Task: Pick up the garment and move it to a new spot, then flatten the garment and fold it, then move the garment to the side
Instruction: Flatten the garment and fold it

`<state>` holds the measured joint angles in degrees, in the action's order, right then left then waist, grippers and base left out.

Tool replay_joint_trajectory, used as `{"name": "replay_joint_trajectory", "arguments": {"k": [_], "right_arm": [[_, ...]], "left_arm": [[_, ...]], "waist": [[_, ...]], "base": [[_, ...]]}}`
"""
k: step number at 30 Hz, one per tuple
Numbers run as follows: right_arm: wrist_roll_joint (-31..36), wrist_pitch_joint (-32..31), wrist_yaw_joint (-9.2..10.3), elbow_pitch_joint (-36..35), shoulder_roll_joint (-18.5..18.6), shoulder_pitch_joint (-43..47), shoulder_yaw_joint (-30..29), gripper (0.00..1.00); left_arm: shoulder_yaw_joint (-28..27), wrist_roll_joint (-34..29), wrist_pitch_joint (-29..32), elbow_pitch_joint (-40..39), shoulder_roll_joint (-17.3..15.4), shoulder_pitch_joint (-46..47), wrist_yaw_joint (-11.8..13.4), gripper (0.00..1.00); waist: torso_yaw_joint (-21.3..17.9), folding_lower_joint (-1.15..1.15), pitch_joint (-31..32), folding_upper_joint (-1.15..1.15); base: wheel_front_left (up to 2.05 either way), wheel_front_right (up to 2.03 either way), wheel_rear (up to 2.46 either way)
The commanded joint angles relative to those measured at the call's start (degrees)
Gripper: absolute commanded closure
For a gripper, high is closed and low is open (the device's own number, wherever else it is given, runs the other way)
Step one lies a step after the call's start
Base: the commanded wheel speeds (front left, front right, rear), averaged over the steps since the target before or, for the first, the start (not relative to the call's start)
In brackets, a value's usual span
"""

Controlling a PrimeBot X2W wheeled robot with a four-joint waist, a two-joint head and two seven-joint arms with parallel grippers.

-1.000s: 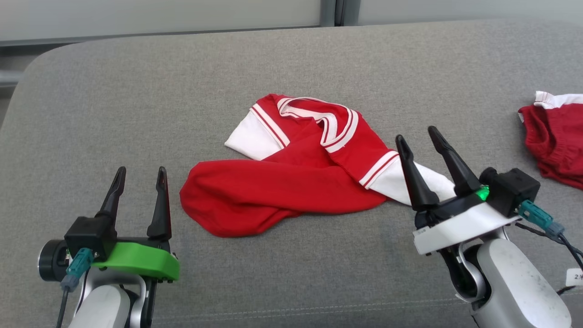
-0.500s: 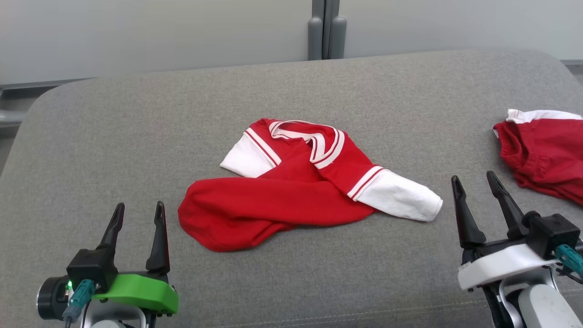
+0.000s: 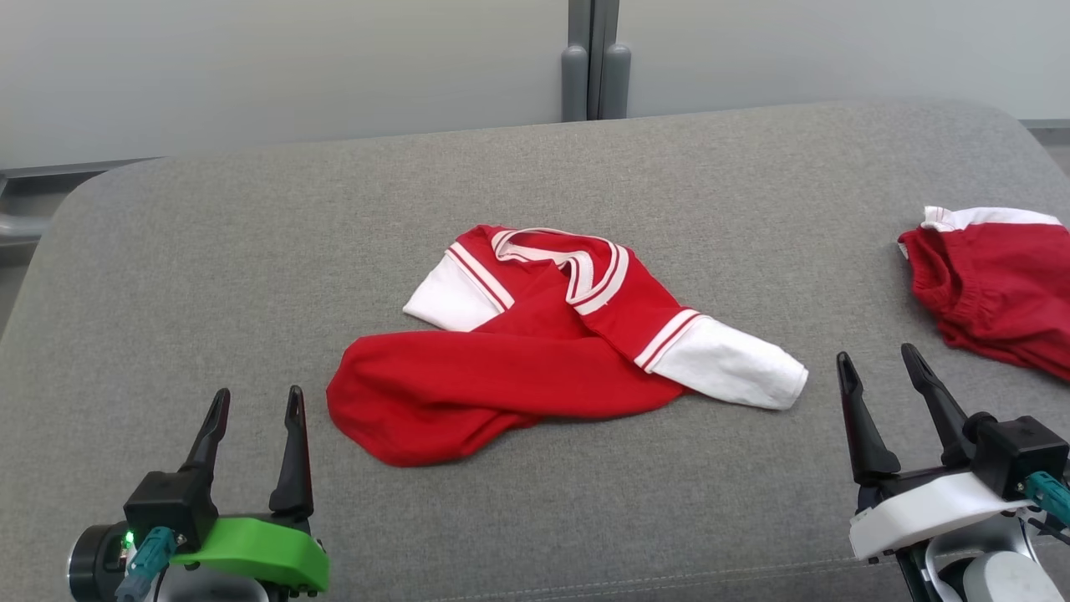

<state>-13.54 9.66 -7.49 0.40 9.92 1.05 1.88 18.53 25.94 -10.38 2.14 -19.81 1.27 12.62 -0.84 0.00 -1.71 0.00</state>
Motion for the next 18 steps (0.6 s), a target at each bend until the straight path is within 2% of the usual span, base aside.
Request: {"name": "replay_joint_trajectory", "arguments": {"k": [1, 5, 10, 18], "right_arm": [[0.23, -0.27, 0.00, -0.34, 0.26, 0.71, -0.05, 0.00], [0.96, -1.45, 0.00, 0.31, 1.14, 0.20, 0.99, 0.00], [1.91, -3.95, 0.00, 2.52, 4.27, -1.98, 5.74, 0.00], [0.84, -5.83, 0.01, 11.27, 8.70, -7.79, 13.23, 0.00]], "left_arm": [[-0.01, 0.32, 0.10, -0.11, -0.36, -0.09, 0.05, 0.00], [0.20, 0.38, -0.20, 0.25, -0.28, 0.81, -0.26, 0.00], [0.61, 0.13, -0.34, 0.27, -0.23, 2.28, -0.59, 0.00], [1.38, 0.00, -1.36, 1.45, 0.98, 5.77, -1.65, 0.00]], "waist": [[0.15, 0.00, -0.13, 0.00], [0.45, 0.00, -0.48, 0.00], [0.92, 0.00, -1.97, 0.00], [2.12, 0.00, -5.68, 0.00]], "base": [[0.00, 0.00, 0.00], [0.00, 0.00, 0.00], [0.00, 0.00, 0.00], [0.00, 0.00, 0.00]]}}
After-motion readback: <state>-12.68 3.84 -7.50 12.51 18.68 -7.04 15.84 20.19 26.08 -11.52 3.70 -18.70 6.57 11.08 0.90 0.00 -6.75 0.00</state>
